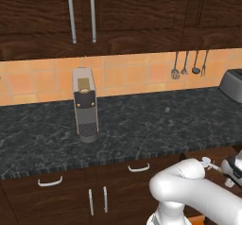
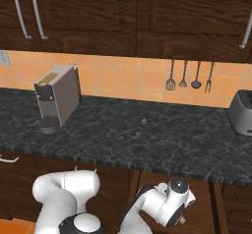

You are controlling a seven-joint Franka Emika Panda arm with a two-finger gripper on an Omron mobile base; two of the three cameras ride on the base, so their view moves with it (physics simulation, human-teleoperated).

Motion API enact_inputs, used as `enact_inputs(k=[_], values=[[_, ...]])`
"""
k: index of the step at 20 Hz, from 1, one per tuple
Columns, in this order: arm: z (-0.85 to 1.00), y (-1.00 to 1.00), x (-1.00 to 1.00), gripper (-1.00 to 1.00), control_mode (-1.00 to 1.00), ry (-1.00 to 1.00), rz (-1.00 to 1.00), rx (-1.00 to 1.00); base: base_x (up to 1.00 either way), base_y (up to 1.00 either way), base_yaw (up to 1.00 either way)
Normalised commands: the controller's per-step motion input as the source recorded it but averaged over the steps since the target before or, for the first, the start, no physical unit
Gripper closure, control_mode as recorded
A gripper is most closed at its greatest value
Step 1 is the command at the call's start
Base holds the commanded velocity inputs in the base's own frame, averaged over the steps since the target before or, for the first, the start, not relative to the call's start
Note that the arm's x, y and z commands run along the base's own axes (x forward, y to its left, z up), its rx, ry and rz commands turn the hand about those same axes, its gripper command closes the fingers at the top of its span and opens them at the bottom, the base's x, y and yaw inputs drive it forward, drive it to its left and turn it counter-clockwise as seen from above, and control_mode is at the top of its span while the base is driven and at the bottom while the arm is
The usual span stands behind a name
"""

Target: Pick the pizza cutter from the drawer and place it on the counter.

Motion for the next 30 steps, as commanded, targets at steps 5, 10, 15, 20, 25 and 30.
enact_inputs(k=[5, 10, 15, 20, 25, 30], values=[[-0.32, 0.03, 0.0, 1.0, -1.0, 0.0, 0.07, 0.0, 0.0, 0.0, 0.0], [-0.2, 0.05, 0.0, 1.0, -1.0, 0.0, 0.02, 0.0, 0.0, 0.0, 0.0], [0.0, 0.02, 0.0, 1.0, -1.0, 0.0, 0.02, 0.0, 0.0, 0.0, 0.0], [0.8, -0.11, -0.2, 1.0, -1.0, 0.0, -0.05, 0.0, 0.0, 0.0, 0.0], [0.59, -0.03, -0.78, 1.0, -1.0, 0.11, -0.06, -0.09, 0.0, 0.0, 0.0], [0.65, -0.04, -0.73, 1.0, -1.0, 0.12, -0.08, -0.11, 0.0, 0.0, 0.0]])
